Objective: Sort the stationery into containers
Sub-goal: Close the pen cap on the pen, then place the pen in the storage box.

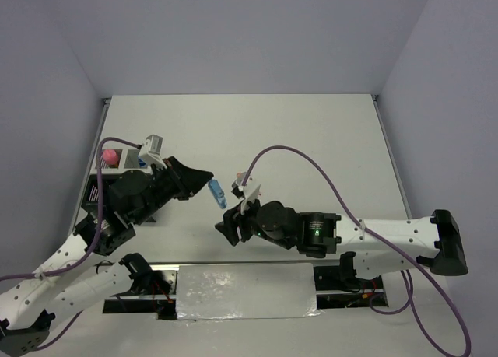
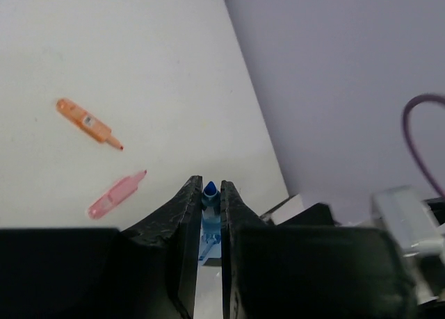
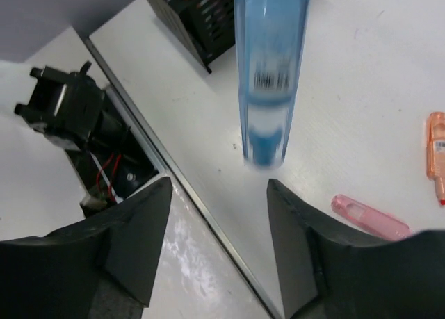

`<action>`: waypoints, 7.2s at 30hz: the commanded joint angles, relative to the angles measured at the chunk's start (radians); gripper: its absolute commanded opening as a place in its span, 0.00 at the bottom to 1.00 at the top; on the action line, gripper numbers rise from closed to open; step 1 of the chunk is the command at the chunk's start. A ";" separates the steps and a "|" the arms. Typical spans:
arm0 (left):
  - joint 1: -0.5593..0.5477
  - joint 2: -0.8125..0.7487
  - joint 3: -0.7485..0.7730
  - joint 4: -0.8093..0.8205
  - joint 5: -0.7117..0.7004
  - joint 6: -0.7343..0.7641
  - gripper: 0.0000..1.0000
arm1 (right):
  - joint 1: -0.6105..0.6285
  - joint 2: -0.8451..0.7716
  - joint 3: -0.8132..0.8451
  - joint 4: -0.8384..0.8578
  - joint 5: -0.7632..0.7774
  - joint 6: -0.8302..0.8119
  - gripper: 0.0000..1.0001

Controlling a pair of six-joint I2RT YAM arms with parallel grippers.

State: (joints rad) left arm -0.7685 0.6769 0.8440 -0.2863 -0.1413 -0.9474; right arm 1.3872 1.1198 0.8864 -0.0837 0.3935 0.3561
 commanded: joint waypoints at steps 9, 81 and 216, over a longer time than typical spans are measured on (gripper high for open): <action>0.003 -0.020 0.001 0.154 -0.023 0.006 0.00 | 0.010 -0.120 -0.004 -0.033 0.047 0.032 0.72; -0.066 0.102 -0.356 0.628 0.074 -0.626 0.99 | -0.418 -0.017 -0.006 0.203 -0.433 0.508 0.00; -0.060 0.013 0.225 -0.492 -0.793 0.004 0.00 | -0.813 0.206 0.062 0.397 -1.093 0.351 0.66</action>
State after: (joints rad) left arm -0.8337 0.6521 0.9913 -0.6022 -0.7250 -0.9443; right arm 0.6216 1.3788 0.9974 0.3412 -0.7063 0.7361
